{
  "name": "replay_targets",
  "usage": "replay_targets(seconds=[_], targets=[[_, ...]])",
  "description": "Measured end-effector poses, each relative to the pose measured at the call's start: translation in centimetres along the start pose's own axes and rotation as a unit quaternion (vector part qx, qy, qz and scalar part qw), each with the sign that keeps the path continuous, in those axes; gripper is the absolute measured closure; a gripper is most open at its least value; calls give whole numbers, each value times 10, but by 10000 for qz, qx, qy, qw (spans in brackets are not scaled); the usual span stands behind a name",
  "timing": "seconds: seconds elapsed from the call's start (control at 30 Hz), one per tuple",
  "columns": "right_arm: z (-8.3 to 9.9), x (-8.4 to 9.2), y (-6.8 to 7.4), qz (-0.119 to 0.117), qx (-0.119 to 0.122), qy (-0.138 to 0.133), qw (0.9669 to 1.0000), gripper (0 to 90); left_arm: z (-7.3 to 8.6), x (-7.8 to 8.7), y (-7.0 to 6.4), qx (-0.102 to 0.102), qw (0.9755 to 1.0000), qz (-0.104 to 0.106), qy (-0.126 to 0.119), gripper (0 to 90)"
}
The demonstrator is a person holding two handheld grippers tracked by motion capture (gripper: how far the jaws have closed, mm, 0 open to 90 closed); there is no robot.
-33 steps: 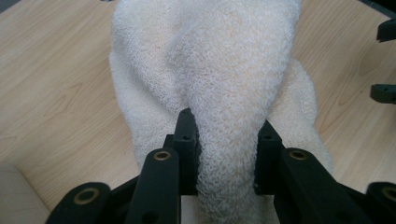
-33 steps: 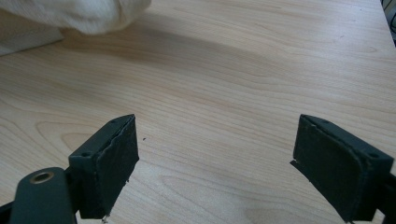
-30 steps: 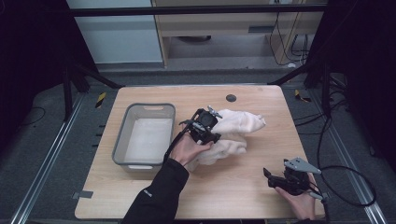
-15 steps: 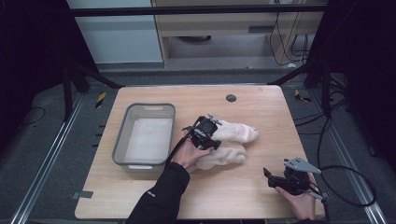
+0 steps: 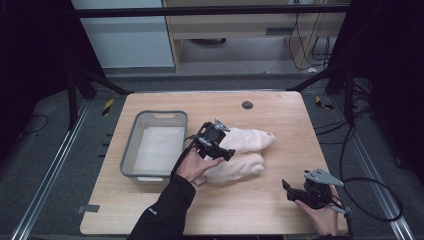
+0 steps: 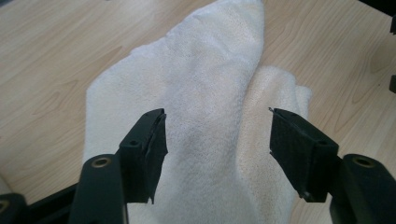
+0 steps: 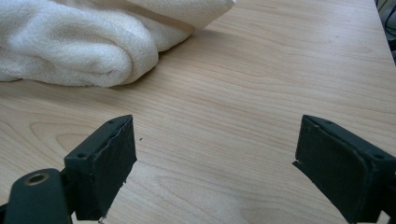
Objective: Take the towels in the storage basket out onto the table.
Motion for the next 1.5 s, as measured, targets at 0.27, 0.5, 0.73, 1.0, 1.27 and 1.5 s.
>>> replay_targets(seconds=[0.27,0.5,0.73,1.0,1.27,1.5], targets=[[0,0,0,5,-27,-17,10000,119,6,31,2,-22,9993,-60,-376,324],[0,0,0,6,-36,-11,10000,114,18,53,5,-81,9985,-231,-486,292],[0,1,-1,16,-59,-32,10000,111,49,73,14,121,9958,-413,-804,269],[0,2,0,12,-111,-8,9999,102,90,92,29,405,9912,-721,-1030,260],[0,2,0,-1,-108,21,9999,90,130,115,42,777,9832,-1073,-1254,235],[0,1,0,18,-79,39,10000,84,159,133,49,1006,9731,-1366,-1558,213]])
Point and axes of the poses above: each handheld gripper's, and its own axes: x roughly backward along the jaws, z roughly out of its underside, y roughly to its left, the point moved 4 cm from there along -x, roughly forward along the jaws, and after that the axes turned 6 degrees about -x, right-handed, at the moved point
